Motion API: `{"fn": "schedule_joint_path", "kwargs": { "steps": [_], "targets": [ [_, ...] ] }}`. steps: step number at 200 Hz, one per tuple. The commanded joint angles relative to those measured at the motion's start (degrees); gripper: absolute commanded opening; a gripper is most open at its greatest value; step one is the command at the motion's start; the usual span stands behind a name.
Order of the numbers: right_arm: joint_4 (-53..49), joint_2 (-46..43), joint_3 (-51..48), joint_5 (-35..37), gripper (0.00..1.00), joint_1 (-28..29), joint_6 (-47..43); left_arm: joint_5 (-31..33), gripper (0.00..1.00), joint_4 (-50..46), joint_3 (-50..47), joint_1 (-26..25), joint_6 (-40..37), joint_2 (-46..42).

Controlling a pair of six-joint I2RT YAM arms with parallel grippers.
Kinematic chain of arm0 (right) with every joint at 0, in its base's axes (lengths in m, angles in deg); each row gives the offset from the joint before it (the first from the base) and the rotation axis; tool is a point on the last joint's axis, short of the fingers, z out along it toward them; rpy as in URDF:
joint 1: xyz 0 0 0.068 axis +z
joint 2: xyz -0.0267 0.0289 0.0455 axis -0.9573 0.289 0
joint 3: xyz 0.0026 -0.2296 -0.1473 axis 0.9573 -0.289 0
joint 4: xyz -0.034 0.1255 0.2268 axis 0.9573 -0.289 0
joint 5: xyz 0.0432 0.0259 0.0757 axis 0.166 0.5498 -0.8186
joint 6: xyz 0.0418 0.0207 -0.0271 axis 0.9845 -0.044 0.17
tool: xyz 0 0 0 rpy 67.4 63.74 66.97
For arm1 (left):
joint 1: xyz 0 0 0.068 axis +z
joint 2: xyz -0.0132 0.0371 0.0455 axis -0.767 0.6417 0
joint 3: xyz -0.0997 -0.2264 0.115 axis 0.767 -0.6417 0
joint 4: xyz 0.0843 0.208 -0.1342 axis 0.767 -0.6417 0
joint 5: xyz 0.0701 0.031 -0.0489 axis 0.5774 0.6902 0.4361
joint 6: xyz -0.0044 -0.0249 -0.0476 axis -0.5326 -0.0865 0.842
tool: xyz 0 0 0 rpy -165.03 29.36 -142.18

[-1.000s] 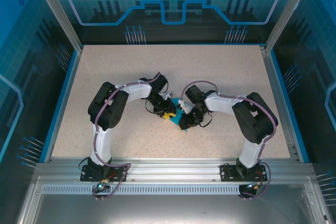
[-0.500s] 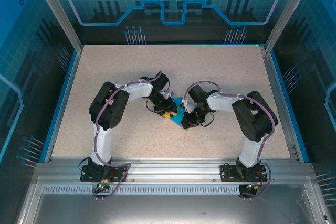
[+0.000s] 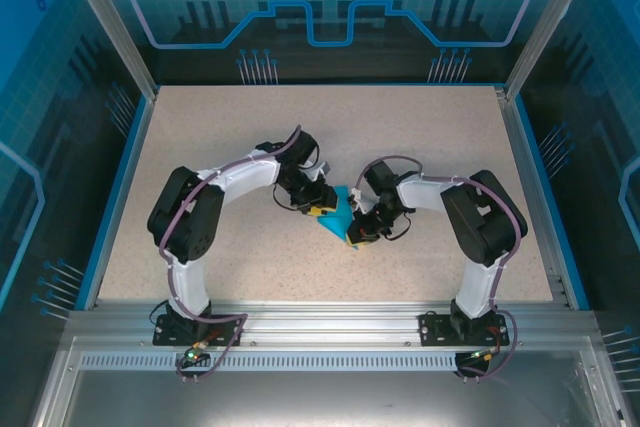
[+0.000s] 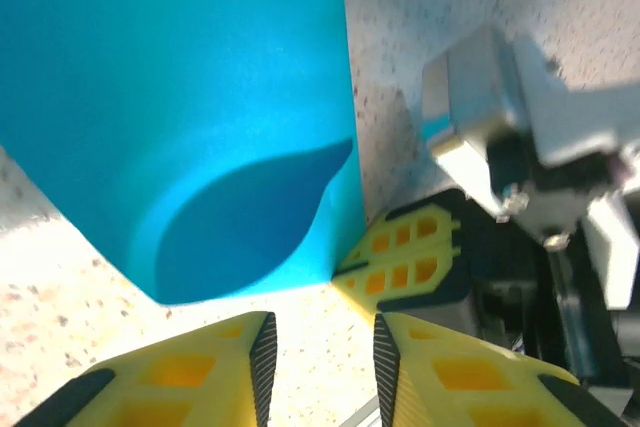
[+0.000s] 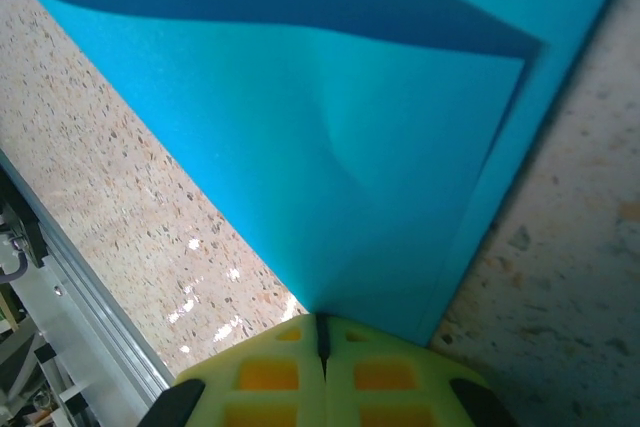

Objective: Fold a paper plane with a square sheet of paper (fold left side to right side)
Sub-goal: Third fold the triangle at the center of the table.

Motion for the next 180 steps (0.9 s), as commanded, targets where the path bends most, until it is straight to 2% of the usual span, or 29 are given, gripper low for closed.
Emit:
{"fn": "schedule_joint_path", "kwargs": {
  "steps": [1, 30, 68, 180],
  "targets": [
    [-3.89, 3.96, -2.38, 6.03, 0.01, 0.23, 1.13, 0.47, 0.33, 1.31, -3.49, -1.28, 0.41, -2.16],
    [-3.8, 4.12, -2.46, 6.24, 0.0, 0.23, 1.37, -0.79, 0.31, 3.62, -5.23, -2.52, 1.32, -2.7],
    [-3.89, 4.4, -2.2, 6.32, 0.0, 0.21, 1.56, -2.55, 0.28, 5.99, -4.71, -5.17, 2.37, 0.74],
    [-4.56, 4.68, -1.72, 6.68, 0.0, 0.23, 1.56, -1.72, 0.27, 7.03, -2.15, -5.48, 1.6, 5.83]
  ]
}}
